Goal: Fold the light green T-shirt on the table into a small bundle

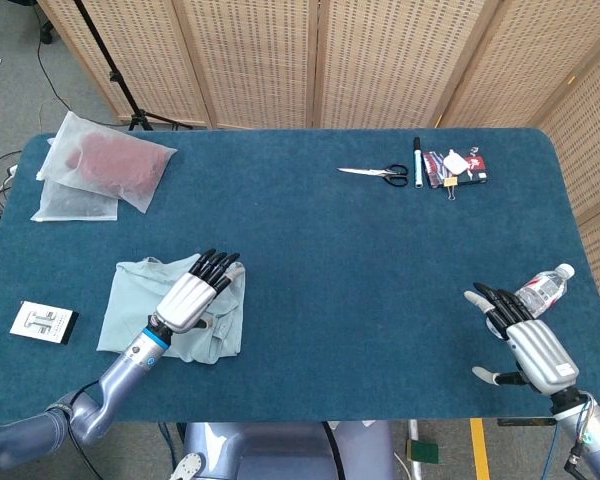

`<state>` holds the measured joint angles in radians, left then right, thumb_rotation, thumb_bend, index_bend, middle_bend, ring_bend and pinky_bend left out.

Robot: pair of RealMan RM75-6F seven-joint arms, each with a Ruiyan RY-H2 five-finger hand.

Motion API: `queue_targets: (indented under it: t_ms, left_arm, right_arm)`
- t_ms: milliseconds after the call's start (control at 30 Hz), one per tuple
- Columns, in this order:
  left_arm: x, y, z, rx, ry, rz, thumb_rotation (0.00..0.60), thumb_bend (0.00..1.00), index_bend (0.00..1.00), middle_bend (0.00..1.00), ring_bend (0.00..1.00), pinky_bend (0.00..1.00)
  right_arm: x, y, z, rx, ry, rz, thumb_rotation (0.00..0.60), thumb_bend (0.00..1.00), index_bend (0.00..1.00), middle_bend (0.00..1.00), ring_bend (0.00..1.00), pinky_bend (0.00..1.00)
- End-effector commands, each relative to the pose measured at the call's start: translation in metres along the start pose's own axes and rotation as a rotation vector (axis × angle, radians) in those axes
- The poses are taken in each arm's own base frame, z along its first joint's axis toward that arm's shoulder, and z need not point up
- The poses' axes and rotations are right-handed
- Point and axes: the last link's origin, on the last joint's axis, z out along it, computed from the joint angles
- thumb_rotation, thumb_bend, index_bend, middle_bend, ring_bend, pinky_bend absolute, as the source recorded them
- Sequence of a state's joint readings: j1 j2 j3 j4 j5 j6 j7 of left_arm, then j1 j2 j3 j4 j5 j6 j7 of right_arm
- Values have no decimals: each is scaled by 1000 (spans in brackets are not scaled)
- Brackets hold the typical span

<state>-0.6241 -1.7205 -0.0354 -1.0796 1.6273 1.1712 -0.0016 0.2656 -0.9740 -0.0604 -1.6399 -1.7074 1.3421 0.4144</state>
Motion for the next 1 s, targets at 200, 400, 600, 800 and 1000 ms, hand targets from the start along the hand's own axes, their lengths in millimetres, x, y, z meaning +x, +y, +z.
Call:
queue_targets:
  t_ms: [200,400,600,800,1000]
  left_arm:
    - [-10,2,5,7,-36,48,600,10,0,0,0,0]
    - [-9,1,6,14,-28,43,600,10,0,0,0,0]
    - [5,2,3,5,18,20,600,10,0,0,0,0]
    - [31,-3,-7,4,86,2,600,10,0,0,0,0]
    - [57,-11,-19,17,145,-21,600,8,0,0,0,0]
  right_arm:
    - [0,0,-1,2,-6,1,600,53,0,0,0,27]
    - [0,-1,-1,5,-7,0,600,53,0,0,0,27]
    - [-1,-1,-1,5,-7,-2,600,53,0,0,0,27]
    - [-1,-2,-2,10,-9,-4,600,53,0,0,0,27]
    - [-2,-3,-3,14,-11,-8,600,53,0,0,0,26]
